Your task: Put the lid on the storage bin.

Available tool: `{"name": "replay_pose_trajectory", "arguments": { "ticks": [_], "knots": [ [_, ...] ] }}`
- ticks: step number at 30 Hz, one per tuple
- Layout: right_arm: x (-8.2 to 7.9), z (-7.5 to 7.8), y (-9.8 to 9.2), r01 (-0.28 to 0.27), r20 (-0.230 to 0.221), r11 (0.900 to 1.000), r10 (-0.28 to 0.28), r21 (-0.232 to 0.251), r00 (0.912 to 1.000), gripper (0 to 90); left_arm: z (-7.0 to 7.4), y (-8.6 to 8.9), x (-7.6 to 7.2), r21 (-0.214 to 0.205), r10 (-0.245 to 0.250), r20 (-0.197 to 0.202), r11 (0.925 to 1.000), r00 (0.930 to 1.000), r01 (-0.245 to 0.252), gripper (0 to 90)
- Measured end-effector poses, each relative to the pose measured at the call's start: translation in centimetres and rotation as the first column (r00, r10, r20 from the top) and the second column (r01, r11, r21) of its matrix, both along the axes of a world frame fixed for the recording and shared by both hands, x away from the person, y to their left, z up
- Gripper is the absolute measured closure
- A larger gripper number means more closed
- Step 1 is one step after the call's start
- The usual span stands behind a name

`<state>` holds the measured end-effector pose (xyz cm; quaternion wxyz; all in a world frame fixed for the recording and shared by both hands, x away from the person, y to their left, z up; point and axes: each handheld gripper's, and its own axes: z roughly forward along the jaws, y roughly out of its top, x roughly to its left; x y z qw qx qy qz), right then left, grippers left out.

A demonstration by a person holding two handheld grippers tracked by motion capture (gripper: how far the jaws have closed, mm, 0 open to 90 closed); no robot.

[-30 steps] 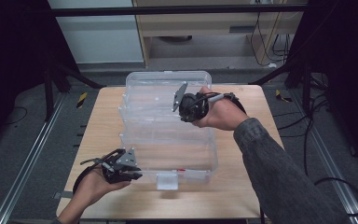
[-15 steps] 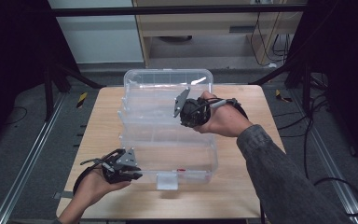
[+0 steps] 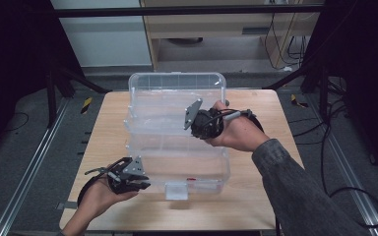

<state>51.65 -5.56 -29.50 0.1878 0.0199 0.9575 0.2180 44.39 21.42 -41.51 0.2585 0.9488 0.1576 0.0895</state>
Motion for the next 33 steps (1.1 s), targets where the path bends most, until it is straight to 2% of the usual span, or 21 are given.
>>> {"name": "replay_pose_trajectory", "arguments": {
  "ticks": [10, 17, 26, 33],
  "knots": [
    [-1.5, -0.6, -0.4, -0.015, 0.009, 0.9996, 0.015, 0.022, 0.9998, 88.2, 0.0, 0.0, -0.1, 0.000, 0.001, 0.004, 1.0000, 1.0000, -0.001, 75.5],
    [-2.6, -1.0, -0.6, -0.020, 0.020, 0.9996, 0.020, 0.017, 0.9996, 87.6, 0.0, 0.0, -0.1, 0.001, -0.001, 0.008, 1.0000, 1.0000, 0.001, 75.3],
    [-3.2, -1.4, -0.9, -0.023, 0.021, 0.9992, 0.023, 0.031, 0.9995, 87.2, -0.2, 0.2, -0.1, -0.022, 0.004, 0.008, 0.9997, 1.0000, -0.003, 74.7],
    [-3.6, -1.7, -0.9, -0.035, 0.012, 0.9989, 0.035, 0.030, 0.9993, 87.0, -0.2, 0.3, -0.2, -0.025, 0.009, 0.010, 0.9996, 0.9999, -0.009, 74.2]
  ]
}}
